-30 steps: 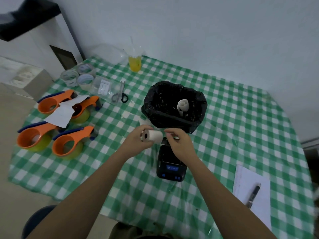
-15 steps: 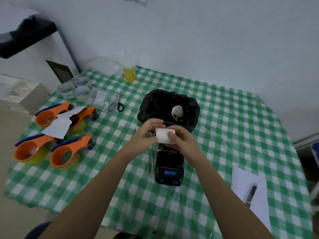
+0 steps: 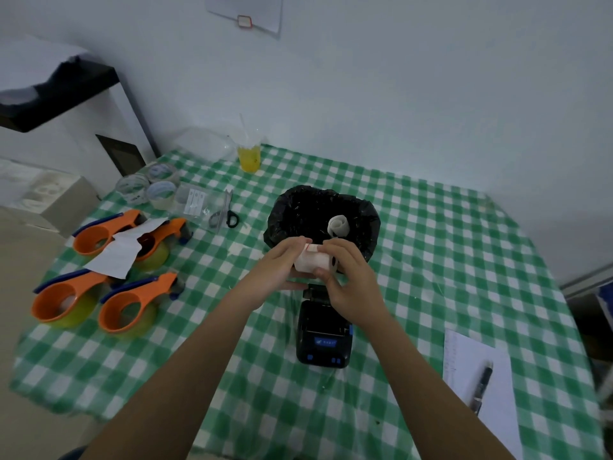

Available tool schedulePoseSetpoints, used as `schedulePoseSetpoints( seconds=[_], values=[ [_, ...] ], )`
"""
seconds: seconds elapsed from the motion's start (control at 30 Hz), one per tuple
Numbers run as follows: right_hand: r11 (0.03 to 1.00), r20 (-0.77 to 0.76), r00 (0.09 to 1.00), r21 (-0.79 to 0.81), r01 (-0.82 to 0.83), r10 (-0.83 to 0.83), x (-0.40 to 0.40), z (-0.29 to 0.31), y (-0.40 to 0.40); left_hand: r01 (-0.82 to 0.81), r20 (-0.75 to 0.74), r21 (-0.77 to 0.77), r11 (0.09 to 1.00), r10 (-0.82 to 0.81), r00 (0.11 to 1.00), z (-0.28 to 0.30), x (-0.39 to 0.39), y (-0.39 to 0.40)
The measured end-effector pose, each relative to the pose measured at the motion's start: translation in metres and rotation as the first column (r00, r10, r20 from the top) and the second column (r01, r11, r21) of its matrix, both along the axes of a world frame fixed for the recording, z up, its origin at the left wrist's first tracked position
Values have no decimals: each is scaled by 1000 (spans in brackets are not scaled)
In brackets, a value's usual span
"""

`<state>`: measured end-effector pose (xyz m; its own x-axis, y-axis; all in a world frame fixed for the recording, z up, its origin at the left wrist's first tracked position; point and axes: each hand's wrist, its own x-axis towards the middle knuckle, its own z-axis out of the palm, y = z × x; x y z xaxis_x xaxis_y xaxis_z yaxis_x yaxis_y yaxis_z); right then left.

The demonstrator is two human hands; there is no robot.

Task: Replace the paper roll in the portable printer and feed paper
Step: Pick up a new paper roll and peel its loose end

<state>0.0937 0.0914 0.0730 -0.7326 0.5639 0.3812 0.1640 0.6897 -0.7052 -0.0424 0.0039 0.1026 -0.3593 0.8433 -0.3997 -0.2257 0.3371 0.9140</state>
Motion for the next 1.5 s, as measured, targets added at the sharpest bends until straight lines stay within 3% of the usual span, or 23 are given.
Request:
schedulePoseSetpoints(
  seconds=[0.4,0.57,0.63,0.8,0.97,1.33,1.5],
  values=[
    [996,-110,993,-83,31,-41,6,16,-4,-10,33,144,990,6,999,10,2,2],
    [942,-46,991,309,134,-126,4,24,4,-47,18,172,984,45,999,12,3,1],
    [919,-56,989,365,149,-138,4,26,6,-62,29,177,982,57,998,14,3,0],
    [979,-38,988,135,153,-149,5,34,4,-50,-24,189,981,56,998,15,4,-3],
    [976,-113,972,-91,198,-208,4,37,-4,-35,-88,202,979,54,995,16,5,-4],
    [893,-114,939,-363,266,-326,3,34,-8,-20,-168,215,976,57,984,13,6,-6],
    [795,-122,919,-552,252,-376,0,30,-9,-14,-189,208,978,54,980,9,6,-6]
  ],
)
